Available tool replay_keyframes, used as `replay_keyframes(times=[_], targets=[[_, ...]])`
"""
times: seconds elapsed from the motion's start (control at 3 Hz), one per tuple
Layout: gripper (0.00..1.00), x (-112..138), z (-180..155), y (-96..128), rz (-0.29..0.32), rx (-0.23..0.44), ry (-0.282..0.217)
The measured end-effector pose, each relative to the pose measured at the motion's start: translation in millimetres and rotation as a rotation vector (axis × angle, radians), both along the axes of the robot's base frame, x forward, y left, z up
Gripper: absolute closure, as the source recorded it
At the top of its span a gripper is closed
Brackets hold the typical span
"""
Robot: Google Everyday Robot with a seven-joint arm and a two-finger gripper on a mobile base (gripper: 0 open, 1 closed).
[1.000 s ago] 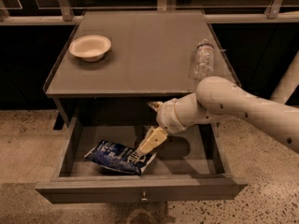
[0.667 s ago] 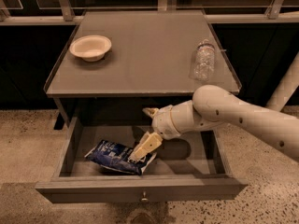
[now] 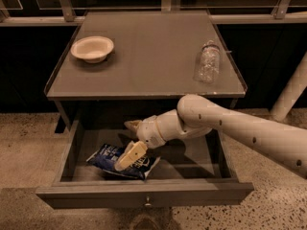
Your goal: Pick blue chip bag from top drawer and place on counter
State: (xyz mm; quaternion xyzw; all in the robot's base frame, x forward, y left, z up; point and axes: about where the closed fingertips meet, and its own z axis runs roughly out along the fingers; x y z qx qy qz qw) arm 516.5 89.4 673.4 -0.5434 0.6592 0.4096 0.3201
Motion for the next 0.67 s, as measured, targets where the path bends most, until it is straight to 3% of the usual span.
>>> replay_keyframes(times=[0.33,0.67], targets=[[0.00,-4.2,-5.9,18.3,0.034,0.015,0.028],[0.00,-10.3,-9.1,21.9,0.011,-0.033,0.003]])
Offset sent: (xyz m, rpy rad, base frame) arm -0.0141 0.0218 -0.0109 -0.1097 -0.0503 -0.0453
